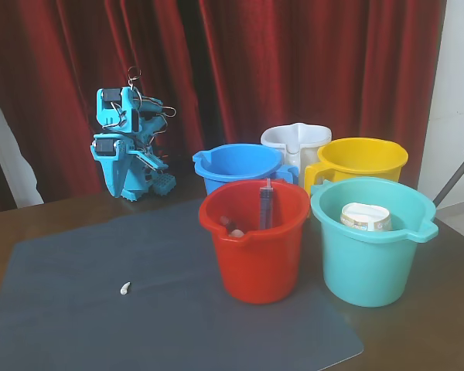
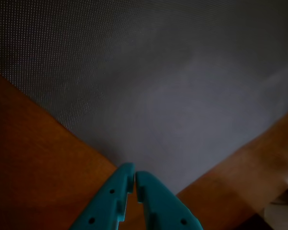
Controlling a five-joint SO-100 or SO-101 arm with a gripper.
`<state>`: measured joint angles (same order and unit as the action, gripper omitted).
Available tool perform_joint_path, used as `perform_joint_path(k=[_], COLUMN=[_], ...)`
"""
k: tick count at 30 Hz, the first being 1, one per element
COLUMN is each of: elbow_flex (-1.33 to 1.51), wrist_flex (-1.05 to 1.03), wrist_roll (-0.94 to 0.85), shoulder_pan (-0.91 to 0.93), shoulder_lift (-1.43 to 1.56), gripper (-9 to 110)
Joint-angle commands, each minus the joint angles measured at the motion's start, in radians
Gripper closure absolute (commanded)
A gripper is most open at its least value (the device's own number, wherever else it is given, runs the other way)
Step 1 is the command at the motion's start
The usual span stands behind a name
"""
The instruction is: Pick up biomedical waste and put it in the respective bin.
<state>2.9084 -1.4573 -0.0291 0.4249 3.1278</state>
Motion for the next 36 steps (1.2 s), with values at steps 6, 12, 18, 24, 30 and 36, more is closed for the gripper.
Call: perform_joint_path(k=[6, 12, 18, 24, 30, 36], elbow_flex=[-0.038, -0.038, -0.038, -0.038, -0.038, 0.025], wrist_flex=[-0.026, -0.026, -0.026, -0.026, -0.023, 0.443], wrist_roll=[0.003, 0.003, 0.003, 0.003, -0.008, -0.009], shoulder_pan=[0.0, 0.0, 0.0, 0.0, 0.0, -0.106], shoulder_lift=[-0.003, -0.003, -0.003, -0.003, -0.003, -0.005], gripper=[102, 102, 102, 102, 101, 102])
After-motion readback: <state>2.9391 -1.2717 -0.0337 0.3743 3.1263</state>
